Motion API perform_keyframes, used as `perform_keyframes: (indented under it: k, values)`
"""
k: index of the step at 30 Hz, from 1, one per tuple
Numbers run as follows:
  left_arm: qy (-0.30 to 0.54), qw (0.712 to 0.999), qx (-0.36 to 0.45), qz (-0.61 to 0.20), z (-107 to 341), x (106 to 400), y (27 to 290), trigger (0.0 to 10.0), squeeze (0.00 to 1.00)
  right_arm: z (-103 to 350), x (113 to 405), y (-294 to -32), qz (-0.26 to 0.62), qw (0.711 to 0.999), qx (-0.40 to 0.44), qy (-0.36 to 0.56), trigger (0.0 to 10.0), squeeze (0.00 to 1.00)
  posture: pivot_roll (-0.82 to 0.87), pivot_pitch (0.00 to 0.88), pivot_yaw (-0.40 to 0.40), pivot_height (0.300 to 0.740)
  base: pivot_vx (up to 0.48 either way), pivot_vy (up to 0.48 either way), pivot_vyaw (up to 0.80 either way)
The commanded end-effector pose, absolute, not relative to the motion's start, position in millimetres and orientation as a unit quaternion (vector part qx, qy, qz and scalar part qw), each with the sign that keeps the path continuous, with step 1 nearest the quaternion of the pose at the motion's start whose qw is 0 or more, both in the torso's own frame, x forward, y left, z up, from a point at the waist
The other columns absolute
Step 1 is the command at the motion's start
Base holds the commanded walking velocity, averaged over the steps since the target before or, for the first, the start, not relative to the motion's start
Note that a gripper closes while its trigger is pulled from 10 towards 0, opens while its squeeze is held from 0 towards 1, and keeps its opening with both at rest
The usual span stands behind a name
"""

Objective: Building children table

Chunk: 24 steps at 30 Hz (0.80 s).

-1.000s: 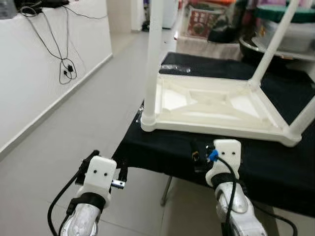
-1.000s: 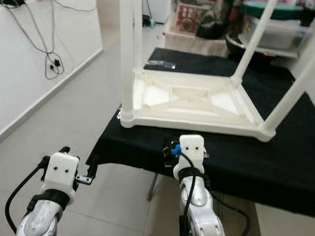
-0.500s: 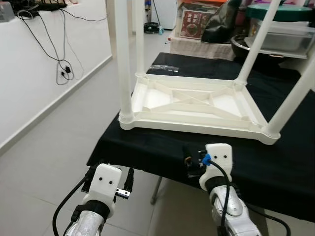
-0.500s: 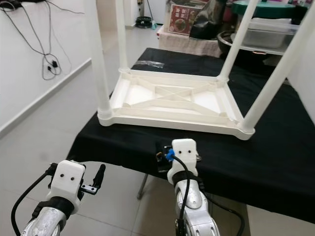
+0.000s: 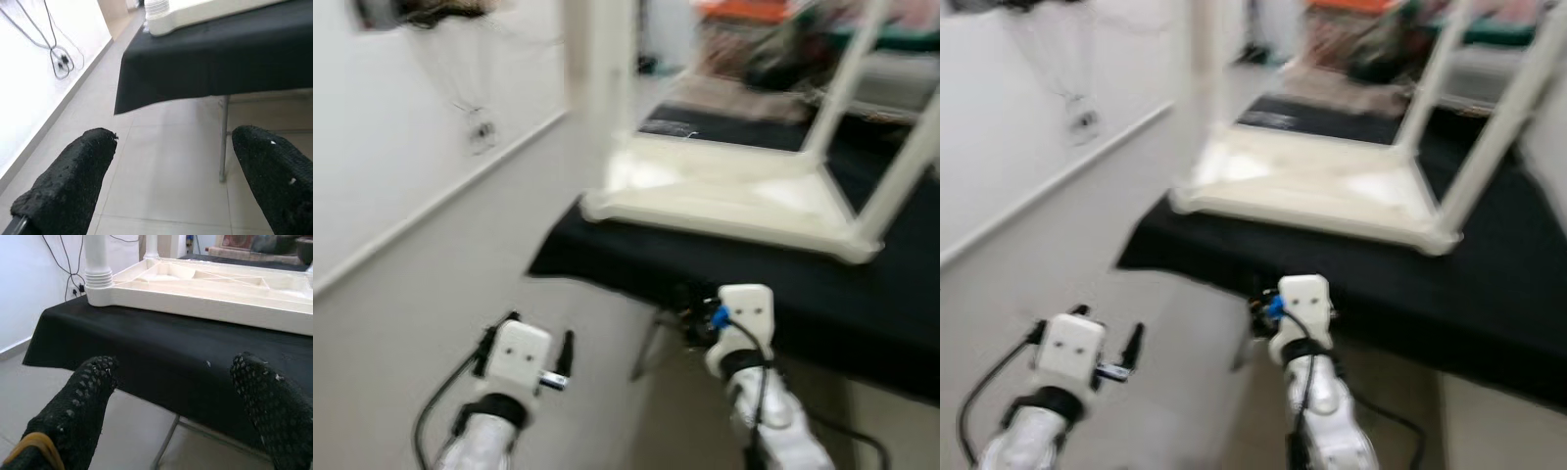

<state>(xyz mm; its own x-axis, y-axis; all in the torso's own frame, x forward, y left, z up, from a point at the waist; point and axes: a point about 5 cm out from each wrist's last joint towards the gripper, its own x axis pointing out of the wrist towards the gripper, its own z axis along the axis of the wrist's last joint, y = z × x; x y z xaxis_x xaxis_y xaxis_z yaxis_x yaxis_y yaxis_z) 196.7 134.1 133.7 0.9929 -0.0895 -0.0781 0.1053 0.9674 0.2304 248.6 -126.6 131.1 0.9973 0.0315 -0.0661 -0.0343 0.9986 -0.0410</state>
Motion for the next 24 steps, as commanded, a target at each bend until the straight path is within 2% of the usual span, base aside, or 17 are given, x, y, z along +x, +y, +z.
perform_keyframes:
  k: [1,9,16,24]
  values:
    - [0.035,0.99,0.127,-0.048,133,197,135,10.0,0.0,130,248,-127,0.013,0.999,-0.021,0.035,10.0,0.0,0.12,0.061,-0.088,0.74,0.0,0.0,0.0]
    - [0.038,0.991,0.122,-0.048,132,197,135,10.0,0.0,134,247,-126,0.016,0.999,-0.02,0.027,10.0,0.0,0.11,0.061,-0.089,0.74,0.0,0.0,0.0]
    - [0.04,0.992,0.105,-0.051,133,198,133,10.0,0.0,137,244,-120,0.041,0.999,-0.026,0.018,10.0,0.0,0.11,0.059,-0.087,0.74,0.0,0.0,-0.77]
    - [0.046,0.993,0.096,-0.056,129,198,130,10.0,0.0,136,240,-115,0.042,0.999,-0.024,0.017,10.0,0.0,0.11,0.039,-0.091,0.74,0.0,0.0,0.0]
